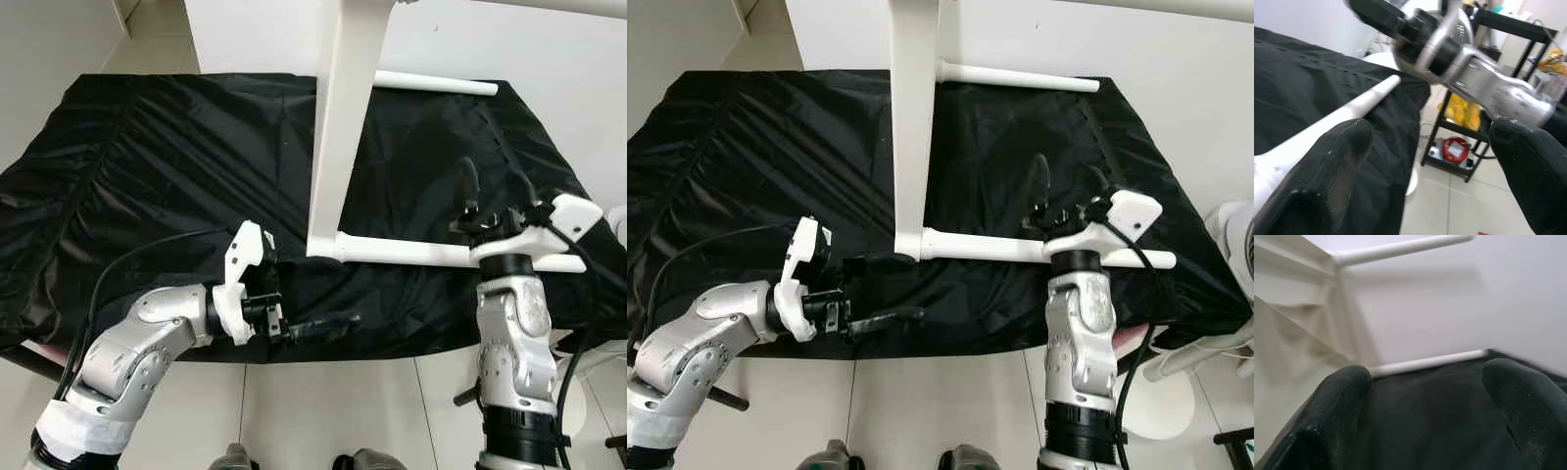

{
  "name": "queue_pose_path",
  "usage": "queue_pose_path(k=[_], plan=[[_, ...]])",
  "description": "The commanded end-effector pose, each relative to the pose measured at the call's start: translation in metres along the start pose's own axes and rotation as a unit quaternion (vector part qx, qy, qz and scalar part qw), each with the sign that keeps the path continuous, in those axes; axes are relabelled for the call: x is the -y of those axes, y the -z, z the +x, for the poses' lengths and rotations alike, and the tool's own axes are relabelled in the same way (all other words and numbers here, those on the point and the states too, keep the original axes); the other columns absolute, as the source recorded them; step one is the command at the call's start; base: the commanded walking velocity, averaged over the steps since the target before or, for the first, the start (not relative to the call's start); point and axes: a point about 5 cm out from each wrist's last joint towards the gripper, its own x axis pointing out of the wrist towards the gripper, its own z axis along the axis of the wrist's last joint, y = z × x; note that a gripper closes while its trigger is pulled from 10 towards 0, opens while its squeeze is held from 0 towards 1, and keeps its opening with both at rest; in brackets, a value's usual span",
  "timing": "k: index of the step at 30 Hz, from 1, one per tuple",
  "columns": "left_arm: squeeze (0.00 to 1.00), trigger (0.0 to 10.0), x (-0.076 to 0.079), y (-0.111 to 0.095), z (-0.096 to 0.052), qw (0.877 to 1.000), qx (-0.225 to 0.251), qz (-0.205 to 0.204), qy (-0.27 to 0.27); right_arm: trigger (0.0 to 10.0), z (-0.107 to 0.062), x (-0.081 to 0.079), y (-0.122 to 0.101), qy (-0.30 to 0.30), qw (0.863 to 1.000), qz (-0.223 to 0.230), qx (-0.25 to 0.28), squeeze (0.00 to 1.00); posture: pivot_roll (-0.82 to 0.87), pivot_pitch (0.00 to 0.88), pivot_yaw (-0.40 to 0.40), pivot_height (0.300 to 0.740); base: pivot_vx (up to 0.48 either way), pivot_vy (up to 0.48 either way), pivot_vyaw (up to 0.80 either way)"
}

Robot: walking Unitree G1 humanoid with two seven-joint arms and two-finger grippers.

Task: Building children table

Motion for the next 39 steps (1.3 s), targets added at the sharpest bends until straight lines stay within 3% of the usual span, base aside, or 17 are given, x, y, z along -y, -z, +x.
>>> queue_pose_path(k=[1,2,7,9,15,18,21,22,24,25,30,33,36,38,39], plan=[[0.0,10.0,-0.006,-0.001,-0.001,1.0,0.0,0.012,-0.026,10.0,-0.006,0.002,-0.004,0.019,0.999,-0.038,0.009,0.0,0.04,0.057,0.005,0.74,0.0,0.0,0.0],[0.0,10.0,-0.006,-0.001,-0.001,1.0,0.0,0.012,-0.026,10.0,-0.006,0.002,-0.004,0.019,0.999,-0.038,0.009,0.0,0.04,0.057,0.005,0.74,0.0,0.0,0.0],[0.0,10.0,-0.028,-0.002,-0.001,0.989,0.006,0.058,-0.136,10.0,-0.032,-0.002,-0.002,0.04,0.997,-0.065,-0.009,0.0,0.03,0.052,0.015,0.74,0.0,0.0,0.0],[0.0,10.0,-0.028,-0.002,-0.001,0.989,0.006,0.058,-0.136,10.0,-0.032,-0.002,-0.002,0.04,0.997,-0.065,-0.009,0.0,0.03,0.052,0.015,0.74,0.0,0.0,0.0],[0.0,10.0,-0.032,0.003,-0.009,0.978,0.014,0.057,-0.201,10.0,-0.053,-0.006,0.0,0.049,0.994,-0.092,-0.023,0.0,0.02,0.046,0.031,0.74,0.0,0.0,0.0],[0.0,10.0,-0.031,0.009,-0.019,0.964,0.01,0.084,-0.253,10.0,-0.073,-0.007,0.004,0.039,0.991,-0.119,-0.048,0.0,0.02,0.042,0.036,0.74,0.0,0.0,0.0],[0.0,10.0,-0.031,0.01,-0.02,0.962,0.01,0.086,-0.26,10.0,-0.076,-0.008,0.004,0.036,0.99,-0.123,-0.051,0.0,0.02,0.042,0.036,0.74,0.0,0.0,0.0],[0.0,10.0,-0.033,0.009,-0.027,0.954,0.024,0.069,-0.291,10.0,-0.084,-0.005,0.006,0.035,0.989,-0.131,-0.062,0.0,0.02,0.034,0.05,0.74,0.0,0.0,0.0],[0.0,10.0,-0.033,0.009,-0.027,0.954,0.024,0.069,-0.291,10.0,-0.084,-0.005,0.006,0.035,0.989,-0.131,-0.062,0.0,0.02,0.034,0.05,0.74,0.0,0.0,0.0],[0.0,10.0,-0.032,0.018,-0.044,0.943,0.023,0.07,-0.325,10.0,-0.102,-0.004,0.013,0.002,0.982,-0.166,-0.086,0.0,0.02,0.032,0.055,0.74,0.0,0.0,0.0],[0.0,10.0,-0.03,0.034,-0.06,0.935,0.001,0.075,-0.346,10.0,-0.121,-0.001,0.026,-0.029,0.975,-0.18,-0.128,0.0,0.02,0.029,0.065,0.74,0.0,0.0,0.0],[0.0,10.0,-0.031,0.039,-0.072,0.923,-0.002,0.112,-0.368,10.0,-0.13,0.003,0.029,-0.035,0.973,-0.175,-0.144,0.0,0.01,0.028,0.073,0.74,0.0,0.0,0.0],[0.0,10.0,-0.038,0.037,-0.079,0.904,0.014,0.08,-0.42,10.0,-0.128,0.009,0.022,-0.024,0.972,-0.198,-0.126,0.0,0.01,0.026,0.083,0.74,0.0,0.0,0.0],[0.0,10.0,-0.042,0.033,-0.08,0.893,0.018,0.095,-0.439,10.0,-0.127,0.01,0.02,-0.026,0.97,-0.211,-0.119,0.0,0.0,0.025,0.085,0.74,0.0,0.0,0.0],[0.0,10.0,-0.052,0.029,-0.082,0.88,0.023,0.093,-0.466,10.0,-0.121,0.013,0.019,-0.011,0.972,-0.207,-0.112,0.0,0.01,0.015,0.095,0.74,0.0,0.0,0.0]])
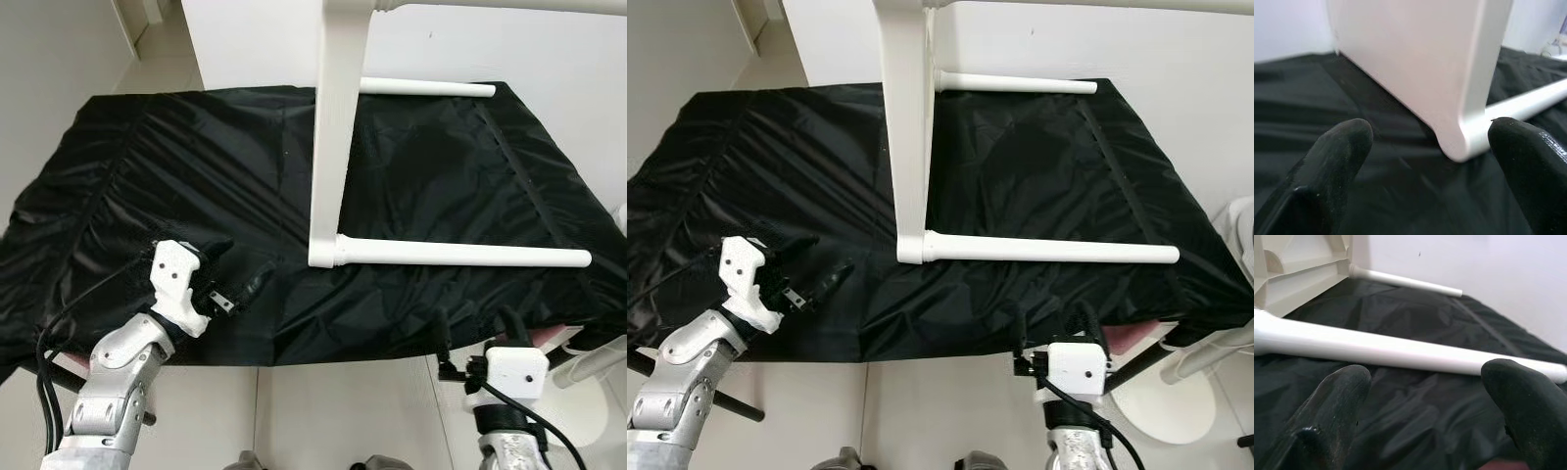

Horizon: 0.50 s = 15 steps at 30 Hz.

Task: Building children table

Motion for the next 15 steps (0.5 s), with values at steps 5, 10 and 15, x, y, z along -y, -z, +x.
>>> queue_pose_path(k=[5,10,15], plan=[[0.0,10.0,-0.021,0.003,0.016,0.992,-0.023,-0.02,-0.126,10.0,0.019,0.011,-0.002,0.038,0.999,0.001,0.019,0.0,0.01,0.008,0.114,0.74,0.0,0.0,0.0],[0.0,10.0,-0.021,0.01,0.03,0.991,-0.035,-0.028,-0.125,10.0,0.036,0.011,-0.001,0.054,0.998,0.013,0.019,0.0,0.0,0.005,0.127,0.74,0.0,0.0,0.0],[0.0,10.0,-0.024,0.012,0.035,0.991,-0.031,-0.046,-0.122,10.0,0.049,0.012,-0.002,0.064,0.998,0.01,0.026,0.45,-0.01,0.0,0.137,0.74,0.0,0.0,0.0]])
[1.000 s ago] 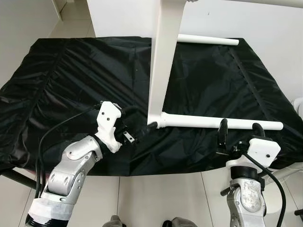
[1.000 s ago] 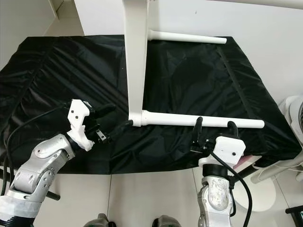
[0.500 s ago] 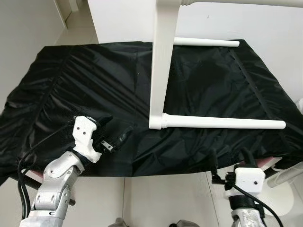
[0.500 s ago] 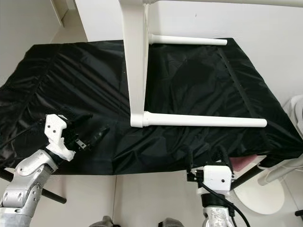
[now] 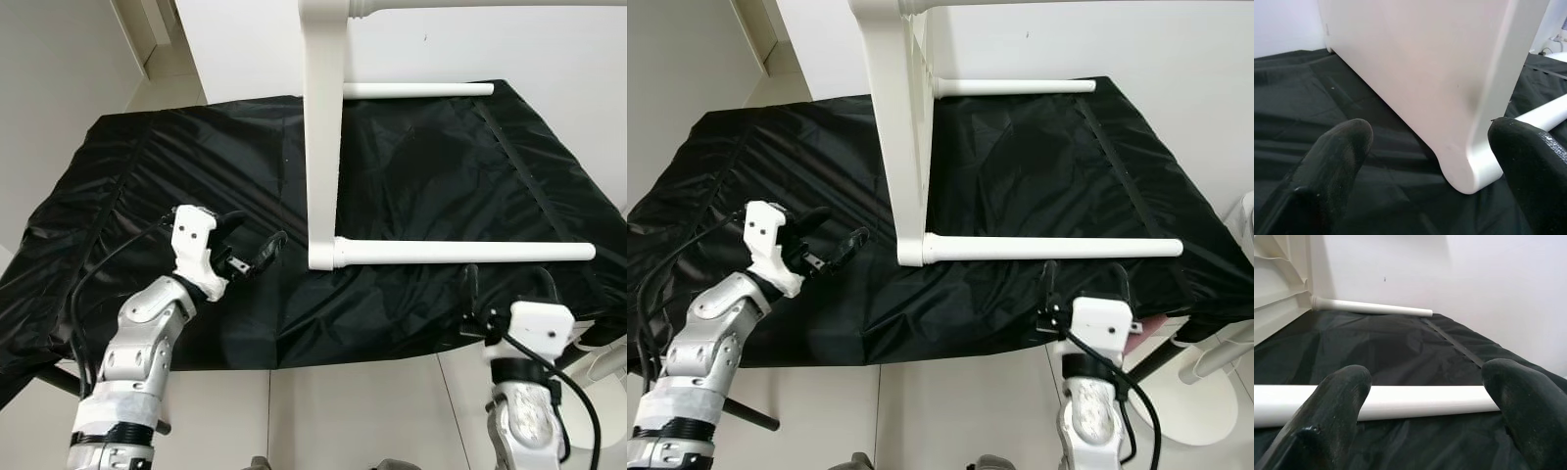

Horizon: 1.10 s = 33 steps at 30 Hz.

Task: Building children table

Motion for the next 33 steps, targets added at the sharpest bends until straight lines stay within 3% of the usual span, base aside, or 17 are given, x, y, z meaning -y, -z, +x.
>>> queue_pose_path(k=[1,2,7,9,15,18,23,28,33], plan=[[0.0,10.0,-0.019,0.0,-0.003,0.993,0.001,-0.01,-0.12,10.0,0.003,0.001,0.003,0.001,1.0,0.01,-0.01,0.3,-0.02,0.0,0.14,0.74,0.0,0.0,0.0],[0.0,10.0,-0.021,0.001,-0.002,0.993,0.005,-0.017,-0.12,10.0,0.005,0.0,0.003,-0.001,1.0,0.016,-0.008,0.0,-0.03,0.0,0.143,0.74,0.0,0.0,0.0],[0.0,10.0,-0.026,0.004,0.003,0.993,0.007,-0.028,-0.117,10.0,0.009,-0.002,0.003,-0.005,1.0,0.022,-0.004,0.0,-0.04,0.0,0.144,0.74,0.0,0.0,0.0],[0.0,10.0,-0.025,0.006,0.009,0.994,0.0,-0.025,-0.105,10.0,0.012,-0.003,0.004,-0.004,1.0,0.025,-0.003,0.0,-0.04,0.0,0.102,0.74,0.0,0.0,0.0],[0.0,10.0,-0.012,0.017,0.034,0.997,-0.008,-0.04,-0.059,10.0,0.026,-0.01,0.011,0.01,0.999,0.042,-0.016,0.0,-0.04,0.0,0.052,0.74,0.0,0.0,0.0],[0.0,10.0,-0.011,0.02,0.037,0.996,-0.007,-0.057,-0.061,10.0,0.03,-0.013,0.009,0.01,0.999,0.04,-0.013,0.0,-0.04,0.0,0.051,0.74,0.0,0.0,0.0],[0.0,10.0,-0.012,0.021,0.036,0.994,-0.002,-0.059,-0.088,10.0,0.033,-0.012,0.004,0.018,0.999,0.039,-0.006,0.0,-0.02,0.0,0.032,0.74,0.0,0.0,0.0],[0.0,10.0,-0.017,0.022,0.031,0.993,-0.005,-0.011,-0.121,10.0,0.032,-0.008,0.003,0.025,0.999,0.032,-0.008,0.0,-0.01,0.0,0.028,0.74,0.0,0.0,0.0],[0.0,10.0,-0.016,0.02,0.025,0.992,0.007,0.0,-0.13,10.0,0.028,-0.006,0.004,0.033,0.999,0.018,-0.009,0.0,0.0,0.0,0.023,0.74,0.0,0.0,0.0]])
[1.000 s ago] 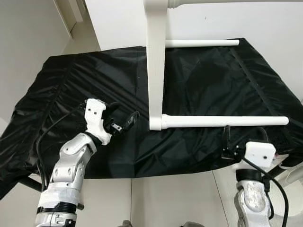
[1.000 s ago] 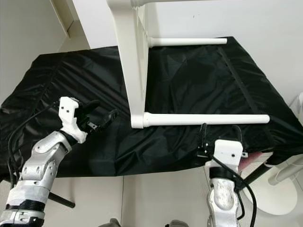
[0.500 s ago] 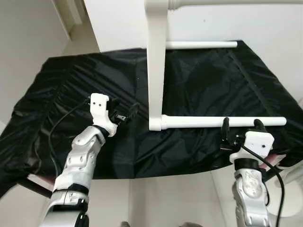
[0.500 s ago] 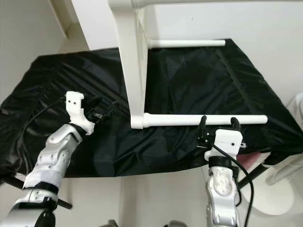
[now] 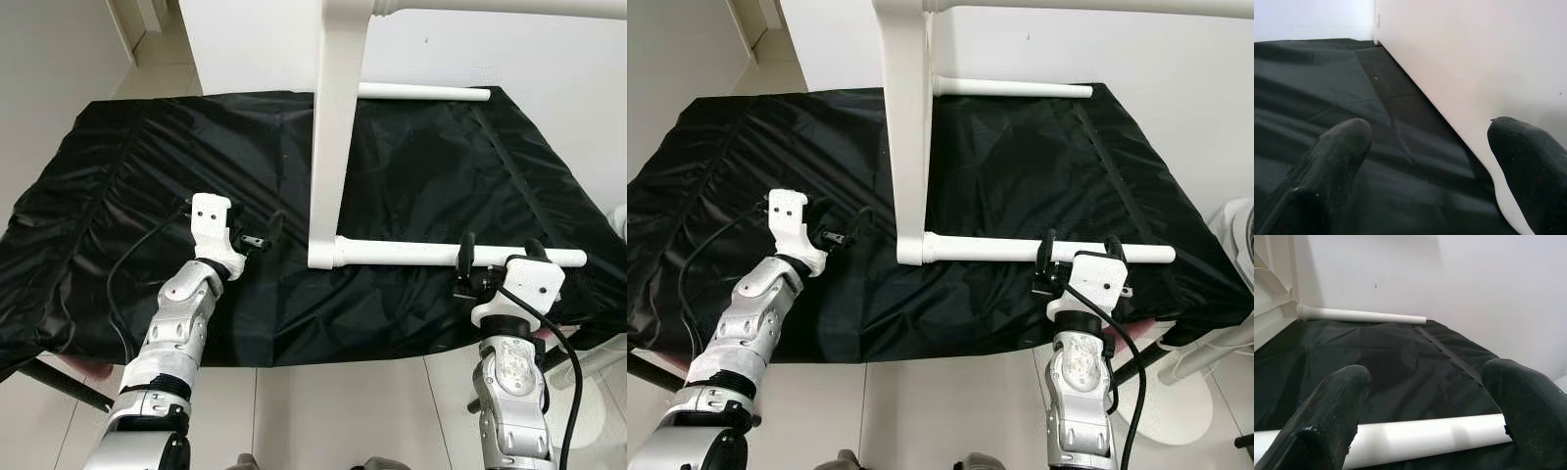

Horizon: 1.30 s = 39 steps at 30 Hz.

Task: Building children table

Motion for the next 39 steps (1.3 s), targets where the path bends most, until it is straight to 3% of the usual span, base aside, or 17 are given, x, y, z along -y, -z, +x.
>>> queue_pose_path(k=[1,8,16,23,39], plan=[[0.0,10.0,-0.003,0.001,-0.007,1.0,-0.001,0.012,-0.026,10.0,-0.004,0.003,0.0,0.01,1.0,-0.014,-0.002,0.0,0.0,0.0,0.023,0.74,0.0,0.0,0.0],[0.0,10.0,-0.001,-0.008,-0.014,0.997,0.017,0.042,-0.057,10.0,-0.011,0.005,-0.007,0.014,1.0,-0.003,-0.004,0.0,0.01,0.005,0.005,0.74,0.0,0.0,0.0],[0.0,10.0,-0.001,-0.017,-0.012,0.997,0.029,0.056,-0.053,10.0,-0.004,0.001,-0.014,-0.002,1.0,0.001,0.011,0.0,0.02,0.014,-0.002,0.74,0.0,0.0,0.0],[0.0,10.0,-0.004,-0.017,-0.019,0.996,0.036,0.045,-0.064,10.0,-0.007,0.003,-0.014,0.004,1.0,-0.012,0.012,0.0,0.03,0.01,-0.005,0.74,0.0,0.0,0.0],[0.0,10.0,-0.006,-0.021,-0.018,0.996,0.036,0.045,-0.063,10.0,-0.005,0.008,-0.015,0.0,1.0,-0.029,0.009,0.0,0.02,0.012,-0.01,0.74,0.0,0.0,0.0]])
